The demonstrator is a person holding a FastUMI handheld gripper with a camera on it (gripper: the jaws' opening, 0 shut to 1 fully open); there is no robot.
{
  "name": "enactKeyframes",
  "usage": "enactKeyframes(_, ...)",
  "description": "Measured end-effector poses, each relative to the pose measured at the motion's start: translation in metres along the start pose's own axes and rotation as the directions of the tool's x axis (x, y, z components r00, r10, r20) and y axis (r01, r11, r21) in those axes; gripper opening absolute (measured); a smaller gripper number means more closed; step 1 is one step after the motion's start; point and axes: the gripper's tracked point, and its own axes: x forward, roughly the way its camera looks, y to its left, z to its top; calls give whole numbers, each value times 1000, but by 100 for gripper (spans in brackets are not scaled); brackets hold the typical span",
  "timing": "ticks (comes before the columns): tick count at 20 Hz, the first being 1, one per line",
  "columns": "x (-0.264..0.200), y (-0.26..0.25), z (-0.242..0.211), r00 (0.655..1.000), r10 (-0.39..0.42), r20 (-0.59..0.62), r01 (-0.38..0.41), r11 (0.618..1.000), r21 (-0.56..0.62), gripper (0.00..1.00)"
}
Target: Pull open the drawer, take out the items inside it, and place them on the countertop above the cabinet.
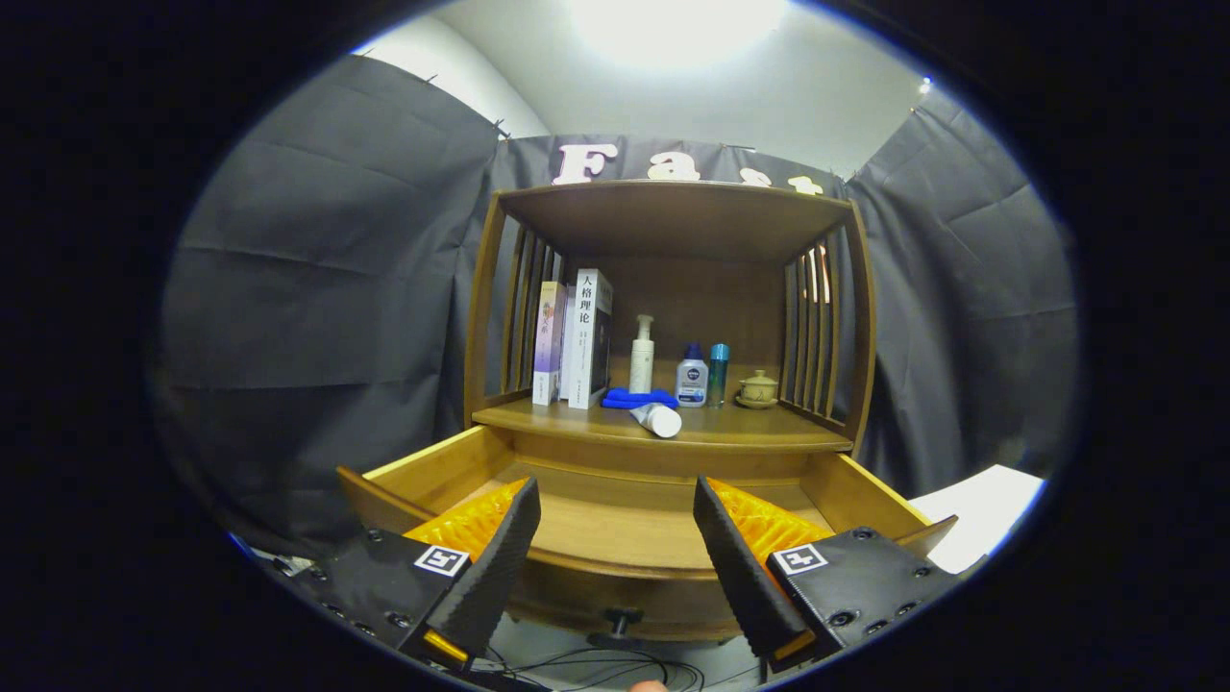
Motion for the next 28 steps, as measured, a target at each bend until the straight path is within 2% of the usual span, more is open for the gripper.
enactKeyframes(4,-9,4,-30,999,-6,-43,7,1000,17,100)
enactKeyframes(10,-16,9,-75,993,-12,-118,7,999,-43,100)
enactKeyframes(15,-16,7,-105,985,-38,-167,33,999,-38,98)
enactKeyframes(21,-3,-9,-123,974,-87,-209,89,996,1,98)
enactKeyframes(28,-1,-5,-123,971,-119,-208,127,992,24,98)
